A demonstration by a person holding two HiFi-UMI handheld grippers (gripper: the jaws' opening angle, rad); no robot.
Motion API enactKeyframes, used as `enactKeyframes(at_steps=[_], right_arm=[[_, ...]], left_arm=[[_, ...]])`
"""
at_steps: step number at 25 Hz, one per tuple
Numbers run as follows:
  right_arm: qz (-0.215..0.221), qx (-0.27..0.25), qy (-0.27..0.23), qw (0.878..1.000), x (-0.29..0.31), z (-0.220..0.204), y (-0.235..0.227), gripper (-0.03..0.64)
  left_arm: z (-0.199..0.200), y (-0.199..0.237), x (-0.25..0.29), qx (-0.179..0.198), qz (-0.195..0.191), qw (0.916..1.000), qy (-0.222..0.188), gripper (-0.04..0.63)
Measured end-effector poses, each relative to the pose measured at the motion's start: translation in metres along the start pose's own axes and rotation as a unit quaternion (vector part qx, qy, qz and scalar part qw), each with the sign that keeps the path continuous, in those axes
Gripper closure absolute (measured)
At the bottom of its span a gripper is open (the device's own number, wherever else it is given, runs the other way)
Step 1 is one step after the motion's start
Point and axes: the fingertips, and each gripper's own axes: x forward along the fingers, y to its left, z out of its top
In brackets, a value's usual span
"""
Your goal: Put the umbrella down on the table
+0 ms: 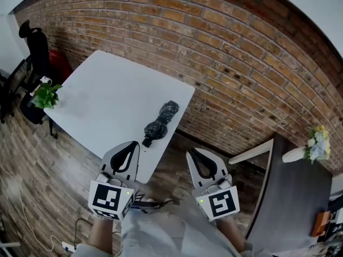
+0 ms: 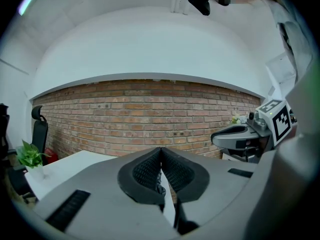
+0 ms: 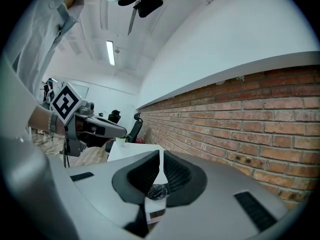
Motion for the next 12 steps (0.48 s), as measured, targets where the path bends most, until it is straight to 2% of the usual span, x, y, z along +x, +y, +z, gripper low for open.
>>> enactKeyframes(at_steps=[12], right_arm=[[0.003,-0.002,0.001,1.000,-0.0015,-0.0001,0.0047,0.561]], left_arm=[[-0.0051,0.0000,-0.0021,-0.002,0.002,1.0000,0.005,0.577]])
